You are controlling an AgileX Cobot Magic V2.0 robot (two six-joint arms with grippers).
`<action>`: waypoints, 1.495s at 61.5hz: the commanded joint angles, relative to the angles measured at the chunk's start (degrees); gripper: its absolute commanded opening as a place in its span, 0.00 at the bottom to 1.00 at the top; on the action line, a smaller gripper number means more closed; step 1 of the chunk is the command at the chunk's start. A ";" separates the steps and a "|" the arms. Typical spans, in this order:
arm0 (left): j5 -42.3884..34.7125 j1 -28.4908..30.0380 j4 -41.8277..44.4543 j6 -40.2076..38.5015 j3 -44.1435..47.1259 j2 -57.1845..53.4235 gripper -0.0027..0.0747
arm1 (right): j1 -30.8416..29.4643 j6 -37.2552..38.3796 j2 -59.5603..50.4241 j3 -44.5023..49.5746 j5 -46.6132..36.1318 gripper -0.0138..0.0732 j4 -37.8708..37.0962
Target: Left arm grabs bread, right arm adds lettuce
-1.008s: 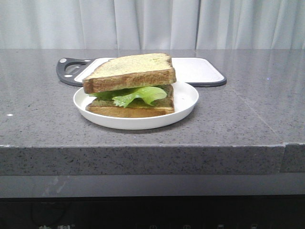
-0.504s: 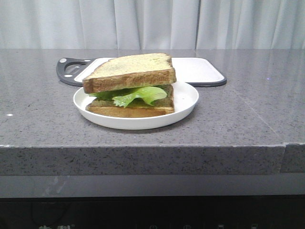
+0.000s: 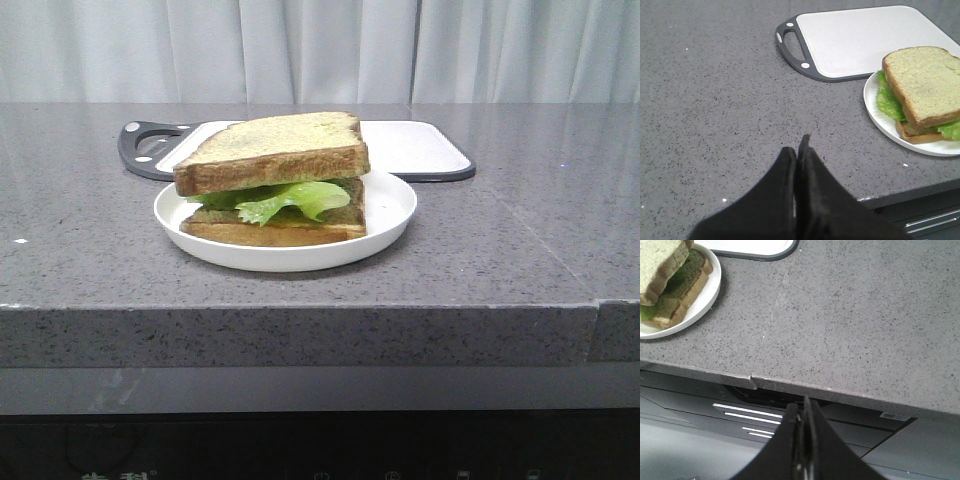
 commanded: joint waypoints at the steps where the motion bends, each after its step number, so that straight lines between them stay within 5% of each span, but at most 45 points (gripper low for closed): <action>1: -4.83 0.11 -0.01 -0.33 -1.44 0.34 0.01 | -0.21 -0.10 0.30 -1.56 -3.15 0.02 -0.42; 26: -6.19 0.33 -0.01 -0.33 -0.15 -1.16 0.01 | -0.21 -0.10 0.30 -1.56 -3.15 0.02 -0.42; 60: -41.40 11.42 -2.38 -0.20 33.33 -22.73 0.01 | -0.21 -0.10 0.30 -1.56 -3.21 0.02 -0.43; 92: -48.23 11.94 -2.92 -0.20 40.03 -27.47 0.01 | -0.21 -0.10 0.30 -1.56 -3.13 0.02 -0.43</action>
